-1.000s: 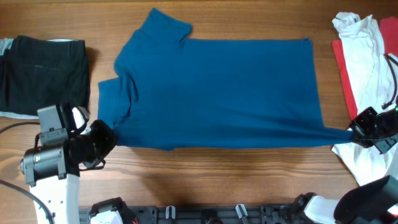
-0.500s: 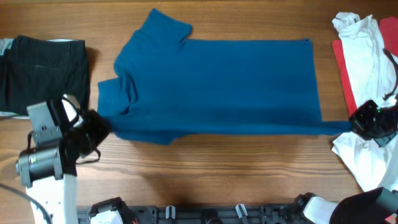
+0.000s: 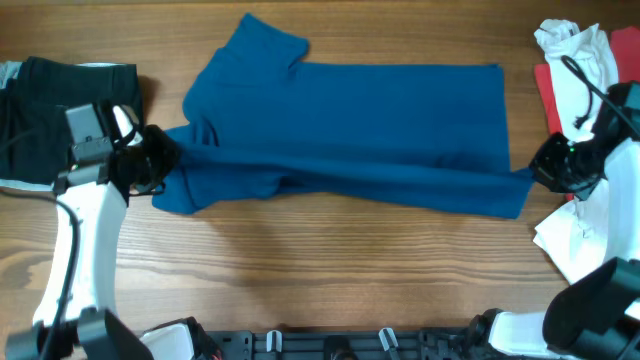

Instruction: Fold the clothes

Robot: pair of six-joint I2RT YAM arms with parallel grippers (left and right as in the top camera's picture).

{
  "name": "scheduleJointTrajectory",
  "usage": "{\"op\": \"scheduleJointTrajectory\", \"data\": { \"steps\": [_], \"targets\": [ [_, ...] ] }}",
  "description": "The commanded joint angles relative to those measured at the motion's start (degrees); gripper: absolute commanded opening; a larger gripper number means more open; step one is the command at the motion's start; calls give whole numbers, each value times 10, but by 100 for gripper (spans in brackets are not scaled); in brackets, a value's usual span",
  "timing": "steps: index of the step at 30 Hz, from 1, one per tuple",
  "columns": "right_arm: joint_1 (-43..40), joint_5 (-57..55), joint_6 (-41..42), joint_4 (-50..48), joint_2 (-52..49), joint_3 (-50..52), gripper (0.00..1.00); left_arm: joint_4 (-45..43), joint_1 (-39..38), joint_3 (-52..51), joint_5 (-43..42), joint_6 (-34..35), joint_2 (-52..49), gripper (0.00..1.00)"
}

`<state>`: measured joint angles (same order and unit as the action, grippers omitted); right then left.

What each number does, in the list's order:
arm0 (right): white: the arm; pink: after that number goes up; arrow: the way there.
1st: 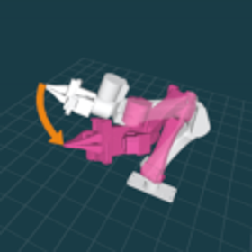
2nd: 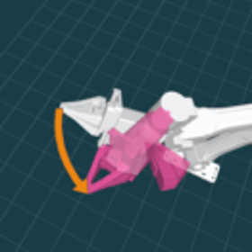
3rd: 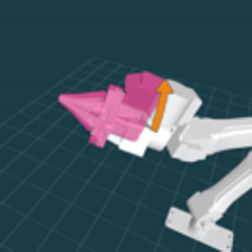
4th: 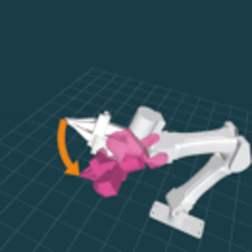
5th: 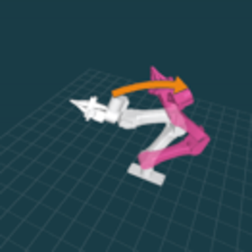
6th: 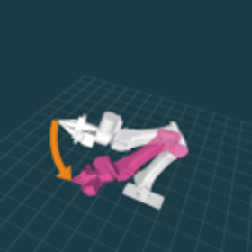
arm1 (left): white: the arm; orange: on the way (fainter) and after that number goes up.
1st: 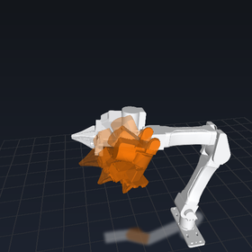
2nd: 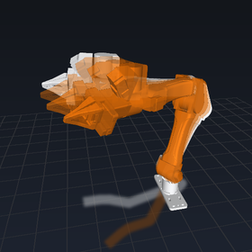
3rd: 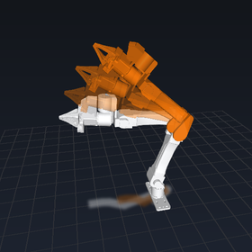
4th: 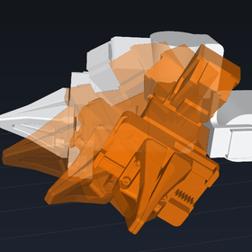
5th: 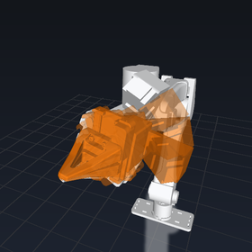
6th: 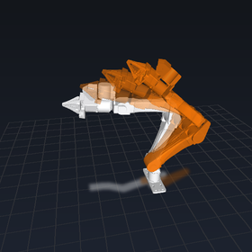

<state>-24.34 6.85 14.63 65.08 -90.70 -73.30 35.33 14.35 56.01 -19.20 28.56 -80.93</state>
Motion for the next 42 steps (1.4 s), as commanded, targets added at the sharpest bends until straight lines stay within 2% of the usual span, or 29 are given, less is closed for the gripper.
{"op": "scheduleJointTrajectory", "data": {
  "steps": [1, 8, 19, 21, 22, 23, 24, 25, 27, 29, 33, 35, 37, 42],
  "targets": [
    [14, -8, -12, -17, -31, -5, 4, -45, -20, 10, -1, -7, -43, 4],
    [18, -10, -11, -68, -76, -5, 4, -113, -41, 10, 2, -7, -85, 5],
    [41, -8, -11, -142, -129, -4, 4, -119, -41, 10, 12, -7, -133, 6],
    [51, -8, -11, -160, -129, -4, 4, -127, -41, 10, 12, -7, -141, 10],
    [56, -8, -9, -167, -129, -4, 6, -133, -41, 10, 12, -7, -144, 21],
    [58, -11, 2, -176, -129, -4, 14, -138, -41, 10, 12, -7, -145, 43],
    [59, -17, 22, -179, -129, -4, 31, -147, -41, 11, 8, -7, -144, 55],
    [59, -22, 32, -179, -129, -5, 34, -149, -41, 11, -1, -7, -142, 59],
    [58, -26, 35, -173, -129, -5, 40, -150, -41, 11, -19, -11, -137, 63],
    [58, -39, 36, -155, -129, -5, 41, -142, -41, 11, -46, -14, -124, 63],
    [59, -42, 34, -90, -129, -4, 41, -63, -41, 11, -97, -18, -102, 63],
    [61, -42, 28, -70, -129, -1, 41, -13, -42, 10, -111, -43, -102, 62],
    [62, -42, 19, -66, -129, 9, 41, 18, -49, 10, -109, -90, -102, 61],
    [62, -31, 19, -75, -129, 26, 41, 22, -65, 10, -5, -88, -103, 61]
  ]
}}
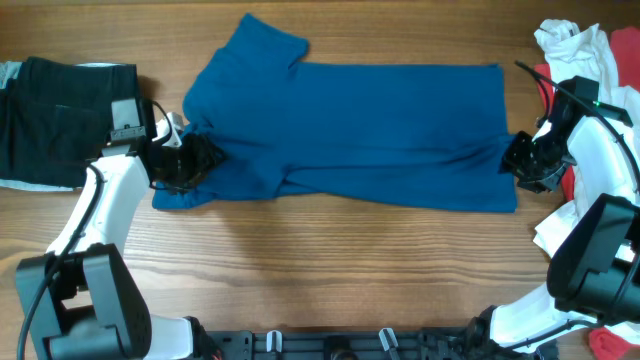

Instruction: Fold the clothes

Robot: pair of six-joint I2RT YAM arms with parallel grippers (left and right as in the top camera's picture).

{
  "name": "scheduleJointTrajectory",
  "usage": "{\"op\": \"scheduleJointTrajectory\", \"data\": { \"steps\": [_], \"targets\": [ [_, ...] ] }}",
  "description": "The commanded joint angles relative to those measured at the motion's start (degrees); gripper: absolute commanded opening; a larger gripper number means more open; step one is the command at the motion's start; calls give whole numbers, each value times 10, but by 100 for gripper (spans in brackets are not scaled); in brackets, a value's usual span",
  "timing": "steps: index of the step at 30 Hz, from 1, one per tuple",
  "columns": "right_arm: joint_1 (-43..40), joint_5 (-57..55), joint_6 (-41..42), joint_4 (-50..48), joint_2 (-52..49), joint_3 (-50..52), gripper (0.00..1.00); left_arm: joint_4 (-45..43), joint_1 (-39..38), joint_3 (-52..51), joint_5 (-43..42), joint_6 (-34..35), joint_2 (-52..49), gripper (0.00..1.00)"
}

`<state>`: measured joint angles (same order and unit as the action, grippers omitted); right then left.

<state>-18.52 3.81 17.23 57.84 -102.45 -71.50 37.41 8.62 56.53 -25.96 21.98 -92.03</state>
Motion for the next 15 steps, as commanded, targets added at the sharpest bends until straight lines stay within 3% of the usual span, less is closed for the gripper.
{"op": "scheduleJointTrajectory", "data": {
  "steps": [1, 10, 15],
  "targets": [
    [5, -1, -7, -2, -12, 8, 41, 2, -9, 5, 76, -23, 9, 61],
    [6, 2, -8, 3, -12, 8, 41, 23, -9, -1, 97, -23, 7, 62],
    [16, 101, -71, 11, -12, 10, 31, 21, -9, -1, 120, -23, 5, 62]
  ]
}}
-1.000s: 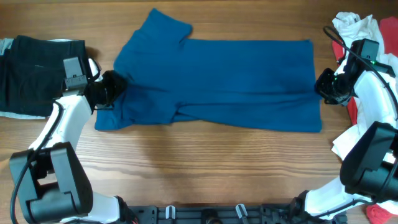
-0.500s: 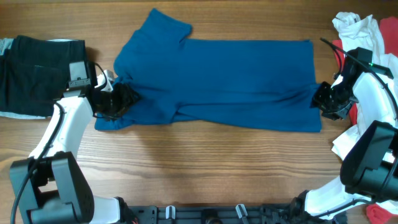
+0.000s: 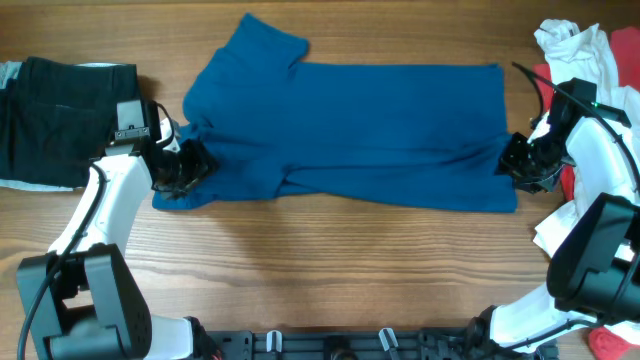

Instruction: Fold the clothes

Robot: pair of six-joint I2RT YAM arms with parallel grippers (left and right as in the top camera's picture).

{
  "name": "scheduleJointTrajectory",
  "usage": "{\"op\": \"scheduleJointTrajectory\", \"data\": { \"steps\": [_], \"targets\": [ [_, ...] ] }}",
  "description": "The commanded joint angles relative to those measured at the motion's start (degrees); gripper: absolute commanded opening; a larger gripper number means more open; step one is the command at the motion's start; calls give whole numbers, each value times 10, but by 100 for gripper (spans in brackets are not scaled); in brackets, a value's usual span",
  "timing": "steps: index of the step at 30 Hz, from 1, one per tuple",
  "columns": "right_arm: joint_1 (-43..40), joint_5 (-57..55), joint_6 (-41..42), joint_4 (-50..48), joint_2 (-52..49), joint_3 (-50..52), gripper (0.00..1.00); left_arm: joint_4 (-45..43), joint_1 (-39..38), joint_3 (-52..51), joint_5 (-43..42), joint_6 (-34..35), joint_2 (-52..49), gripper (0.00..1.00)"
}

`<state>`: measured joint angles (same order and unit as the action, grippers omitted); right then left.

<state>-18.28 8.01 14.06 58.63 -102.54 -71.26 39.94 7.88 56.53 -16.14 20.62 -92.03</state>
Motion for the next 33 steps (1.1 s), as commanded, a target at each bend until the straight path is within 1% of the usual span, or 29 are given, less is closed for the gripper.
{"op": "scheduleJointTrajectory", "data": {
  "steps": [1, 5, 8, 12, 15, 17, 18, 19, 23, 26, 31, 33],
  "targets": [
    [19, 59, -41, -1, -11, 12, 27, -12, -2, -1, 22, -9, 2, 62],
    [47, 59, -34, -47, -11, 55, 24, -28, -2, -1, 22, -9, -18, 62],
    [52, 58, -34, -85, -11, 91, 22, -29, -2, -1, 47, -9, -53, 61],
    [52, 21, -19, -124, -11, 125, 21, -33, -2, -1, 48, -7, -95, 60],
    [52, -16, -12, -138, -11, 144, 21, -19, -2, -1, 73, -7, -109, 59],
    [52, -73, 21, -130, -11, 147, 21, -3, -2, -1, 107, 1, -113, 59],
    [50, -131, 56, -115, -11, 147, 21, 4, -2, -1, 138, 20, -115, 59],
    [46, -154, 73, -107, -11, 147, 21, 7, -1, -1, 156, 28, -116, 59],
    [11, -162, 87, -95, -11, 147, 20, 7, -1, -3, 156, 28, -118, 59],
    [-13, -159, 86, -92, -11, 147, 18, 9, -1, -12, 156, 28, -119, 59],
    [-16, -158, 86, -83, -11, 147, 18, 23, -1, -45, 156, 41, -119, 59],
    [-16, -165, 87, -67, -11, 147, 19, 50, -1, -48, 158, 44, -118, 54]
  ]
}}
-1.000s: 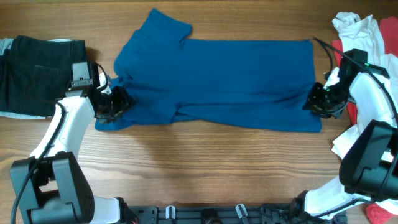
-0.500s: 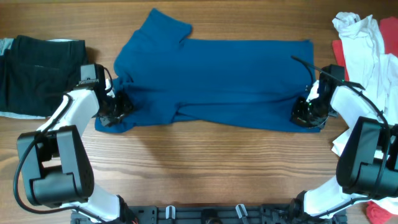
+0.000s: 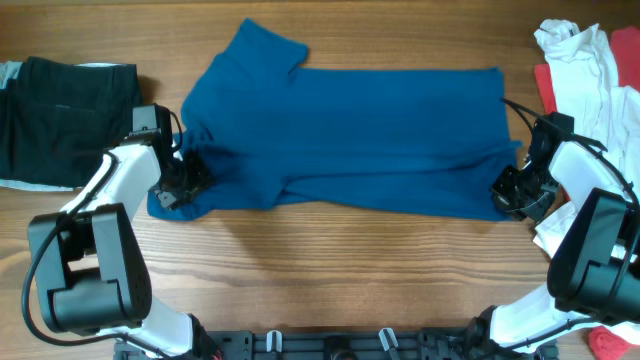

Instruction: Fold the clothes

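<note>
A blue shirt [image 3: 350, 130] lies spread across the middle of the table, collar at the far left and a creased strip along its near edge. My left gripper [image 3: 186, 180] rests on the shirt's near left corner. My right gripper [image 3: 508, 190] sits on the near right corner. Both sets of dark fingers press into the cloth, and the overhead view does not show how the jaws stand.
Black garments [image 3: 60, 120] lie at the far left edge of the table. A heap of white cloth [image 3: 580, 60] with a red piece [image 3: 548, 90] lies at the right edge, close to my right arm. Bare wood [image 3: 340, 270] runs along the near side.
Both grippers have moved toward the near edge: the left from the shirt's left side to its near left corner, the right from the right hem to the near right corner.
First both grippers were just outside the shirt's ends, at the crease line. Then they stood further in, on the cloth at each side, and stayed there. Now they are lower, at the two near corners, and the near edge has shifted slightly.
</note>
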Robot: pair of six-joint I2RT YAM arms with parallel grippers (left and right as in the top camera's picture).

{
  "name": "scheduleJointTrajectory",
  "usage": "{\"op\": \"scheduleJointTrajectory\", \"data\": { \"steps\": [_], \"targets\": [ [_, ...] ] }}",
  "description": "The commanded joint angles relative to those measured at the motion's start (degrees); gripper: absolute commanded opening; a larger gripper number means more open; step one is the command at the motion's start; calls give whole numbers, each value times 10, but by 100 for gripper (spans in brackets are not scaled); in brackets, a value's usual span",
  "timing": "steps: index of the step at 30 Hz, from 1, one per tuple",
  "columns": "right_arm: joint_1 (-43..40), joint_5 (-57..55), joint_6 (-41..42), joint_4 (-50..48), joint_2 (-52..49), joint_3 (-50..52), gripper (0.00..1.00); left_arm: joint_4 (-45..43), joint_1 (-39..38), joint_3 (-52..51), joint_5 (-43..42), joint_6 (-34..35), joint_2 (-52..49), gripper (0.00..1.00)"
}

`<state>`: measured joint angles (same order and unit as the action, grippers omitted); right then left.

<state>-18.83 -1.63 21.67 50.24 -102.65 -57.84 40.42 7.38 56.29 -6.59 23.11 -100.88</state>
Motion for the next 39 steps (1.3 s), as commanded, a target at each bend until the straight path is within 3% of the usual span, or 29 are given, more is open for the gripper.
{"op": "scheduleJointTrajectory", "data": {
  "steps": [1, 10, 15, 16, 17, 18, 19, 21, 23, 27, 35, 39],
  "targets": [
    [-10, -85, 26, 27, -10, 13, 19, 64, 6, -45, 69, 31, -30, 54],
    [-10, -125, 73, 70, -8, 13, 17, 111, 22, -45, 69, 44, -15, 50],
    [-10, -101, 66, 72, 42, 3, 16, 111, 21, -45, 65, 43, 96, 52],
    [-10, -97, 62, 75, 64, -3, 16, 111, 21, -44, 64, 43, 134, 54],
    [-10, -83, 48, 74, 104, -12, 17, 106, 21, -38, 50, 41, 192, 75],
    [-10, -76, 41, 75, 132, -19, 18, 90, 21, -35, 39, 41, 228, 82],
    [-10, -68, 34, 74, 153, -25, 20, 77, 21, -31, 27, 37, 253, 97],
    [-10, -46, 7, 72, 196, -39, 29, 52, 21, -19, -12, 9, 294, 99],
    [-10, -9, -38, 65, 246, -50, 50, 29, 20, 2, -33, 5, 311, 100],
    [-10, 62, -86, 62, 302, -51, 61, 16, -1, 97, -39, -28, 249, 99],
    [-10, 79, -97, 72, 304, -51, 61, 15, -5, 326, -45, -82, -46, 100],
    [-10, 79, -97, 73, 304, -51, 61, -29, -5, 366, -56, -110, -165, 99]
  ]
}}
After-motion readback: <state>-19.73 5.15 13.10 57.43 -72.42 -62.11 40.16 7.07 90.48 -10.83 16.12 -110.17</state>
